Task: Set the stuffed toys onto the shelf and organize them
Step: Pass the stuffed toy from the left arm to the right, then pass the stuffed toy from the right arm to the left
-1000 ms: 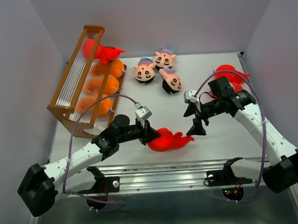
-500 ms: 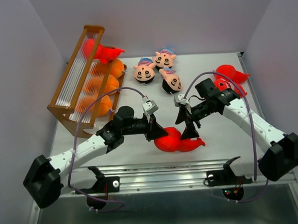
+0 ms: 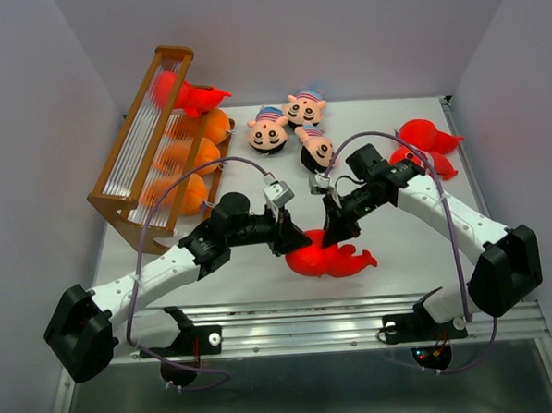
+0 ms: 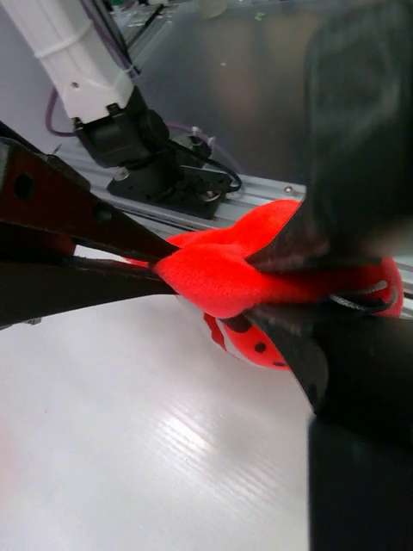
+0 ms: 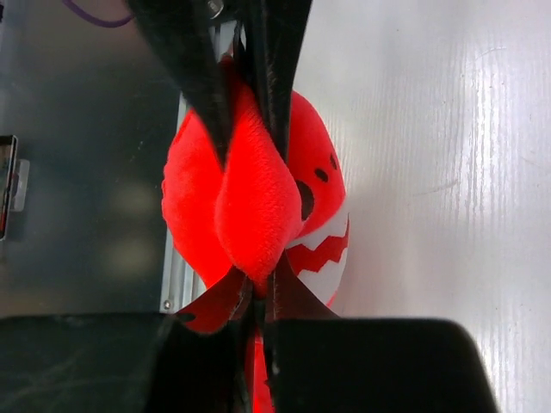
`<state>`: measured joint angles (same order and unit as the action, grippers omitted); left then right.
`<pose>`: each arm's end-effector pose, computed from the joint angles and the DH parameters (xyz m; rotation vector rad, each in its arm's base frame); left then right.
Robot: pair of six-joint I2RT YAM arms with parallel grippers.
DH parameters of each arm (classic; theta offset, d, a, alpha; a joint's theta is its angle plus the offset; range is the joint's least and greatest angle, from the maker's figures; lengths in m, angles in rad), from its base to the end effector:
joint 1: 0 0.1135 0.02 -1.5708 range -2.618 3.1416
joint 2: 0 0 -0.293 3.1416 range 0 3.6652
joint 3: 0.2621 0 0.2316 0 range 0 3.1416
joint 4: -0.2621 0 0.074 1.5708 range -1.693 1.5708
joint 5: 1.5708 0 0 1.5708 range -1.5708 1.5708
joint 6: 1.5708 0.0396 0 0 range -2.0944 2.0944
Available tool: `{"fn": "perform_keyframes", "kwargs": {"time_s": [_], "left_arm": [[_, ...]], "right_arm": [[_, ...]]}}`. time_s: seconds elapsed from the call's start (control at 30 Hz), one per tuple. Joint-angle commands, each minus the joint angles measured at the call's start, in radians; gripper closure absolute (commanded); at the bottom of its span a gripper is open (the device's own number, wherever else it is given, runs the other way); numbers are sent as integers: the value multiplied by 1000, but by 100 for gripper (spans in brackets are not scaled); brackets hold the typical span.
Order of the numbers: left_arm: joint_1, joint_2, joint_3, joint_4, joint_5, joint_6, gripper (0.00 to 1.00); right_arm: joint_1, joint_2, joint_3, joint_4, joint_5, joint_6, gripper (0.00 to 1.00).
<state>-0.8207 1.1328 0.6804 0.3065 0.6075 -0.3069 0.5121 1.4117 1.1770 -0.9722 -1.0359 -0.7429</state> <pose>0.1393 -0.1826 0.3195 0.9398 1.6364 -1.3234 0.1913 0.1466 0.3211 -1.5947 1.7749 1.2930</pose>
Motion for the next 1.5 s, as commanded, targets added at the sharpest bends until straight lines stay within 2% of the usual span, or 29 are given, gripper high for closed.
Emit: {"fn": "perform_keyframes", "kwargs": {"time_s": [0.0, 0.03, 0.1, 0.13, 0.2, 0.33, 0.37, 0.4, 0.47, 0.6, 0.73, 1.0, 1.13, 1.27, 1.47], "left_arm": [[3, -106, 36, 37, -107, 49, 62], [3, -157, 34, 19, -165, 84, 41], [0, -215, 31, -42, -216, 138, 25], [-3, -275, 30, -67, -285, 208, 9], [-29, -350, 42, -157, -351, 293, 3], [-99, -422, 56, -247, -402, 516, 2], [-100, -423, 56, -247, -402, 517, 2], [-122, -426, 54, -250, -408, 584, 2], [-205, -416, 50, -245, -439, 658, 2], [-319, -338, 51, -195, -485, 828, 3], [-408, -182, 85, -123, -555, 1003, 2], [-477, 94, 203, -34, -575, 1169, 2], [-495, 145, 214, 20, -663, 1213, 5], [-497, 176, 219, 46, -654, 1238, 6], [-497, 231, 246, -9, -627, 1243, 11]], "right_arm": [[14, 6, 61, 1, -24, 46, 99], [14, 6, 67, 9, -12, 63, 99], [5, 10, 84, 29, 37, 118, 99], [-6, 13, 102, 44, 59, 154, 99], [-42, 32, 125, 81, 114, 250, 99], [-92, 107, 220, 122, 181, 437, 99], [-105, 107, 239, 122, 181, 438, 99], [-106, 121, 256, 125, 203, 460, 99], [-106, 157, 303, 124, 214, 507, 99], [-106, 199, 348, 122, 226, 557, 99], [-106, 214, 352, 119, 217, 566, 99], [-106, 204, 308, 119, 166, 573, 99], [-106, 190, 291, 122, 146, 579, 99], [-106, 181, 279, 133, 125, 590, 99], [-106, 170, 268, 135, 116, 586, 99]]}}
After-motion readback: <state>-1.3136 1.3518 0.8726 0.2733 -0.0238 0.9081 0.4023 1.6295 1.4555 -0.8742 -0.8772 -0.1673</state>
